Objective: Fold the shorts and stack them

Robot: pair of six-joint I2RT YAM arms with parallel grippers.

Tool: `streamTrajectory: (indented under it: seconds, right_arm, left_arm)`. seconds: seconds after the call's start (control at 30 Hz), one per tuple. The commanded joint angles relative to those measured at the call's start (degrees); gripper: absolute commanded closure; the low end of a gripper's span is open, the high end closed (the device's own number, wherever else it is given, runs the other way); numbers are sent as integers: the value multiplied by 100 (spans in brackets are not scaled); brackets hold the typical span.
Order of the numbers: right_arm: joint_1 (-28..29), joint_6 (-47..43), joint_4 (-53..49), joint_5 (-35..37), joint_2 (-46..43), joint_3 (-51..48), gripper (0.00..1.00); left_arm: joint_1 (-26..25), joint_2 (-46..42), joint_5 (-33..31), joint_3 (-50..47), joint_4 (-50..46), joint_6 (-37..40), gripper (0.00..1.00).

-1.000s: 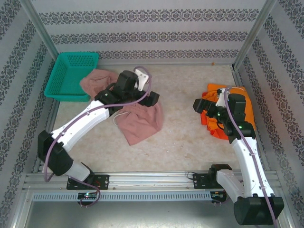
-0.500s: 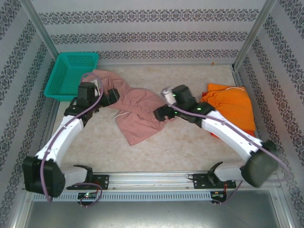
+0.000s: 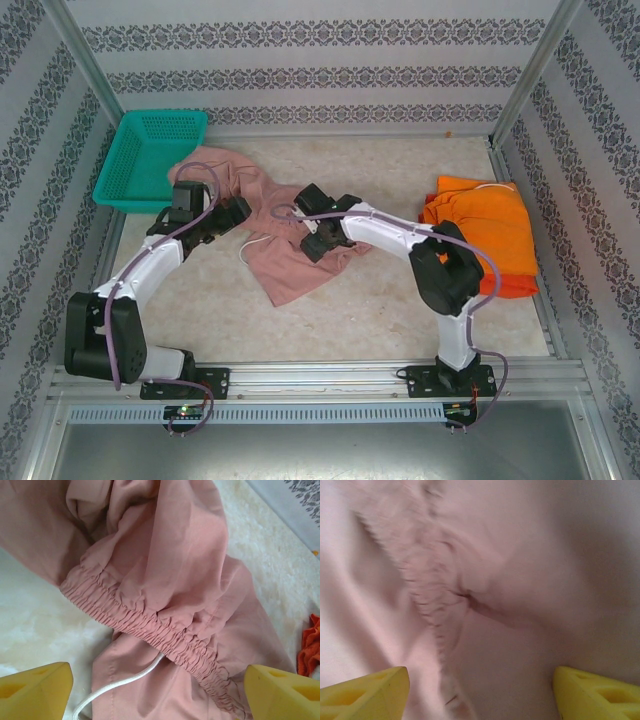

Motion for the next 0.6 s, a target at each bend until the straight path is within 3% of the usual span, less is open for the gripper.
streamTrajectory:
  seconds: [0.0, 0.13, 0.27, 0.4, 0.57]
  right_arm:
    - [-70, 273, -532, -159, 280, 76, 30]
    - [-133, 592, -405, -386, 181, -279, 62]
    - [-316, 1114, -21, -1171, -503, -1020, 93]
    - [-475, 1674, 493, -1987, -1313, -1915, 97]
    - [-511, 1873, 565, -2124, -1541, -2251, 96]
  left_arm:
    - [152, -95, -230, 24, 100, 82, 11]
    - [245, 82, -296, 112, -39, 78, 11]
    - [245, 300, -287, 182, -138, 126, 12]
    - [241, 542, -70, 219, -133, 163, 18]
    - [160, 968, 283, 292, 8, 105, 25]
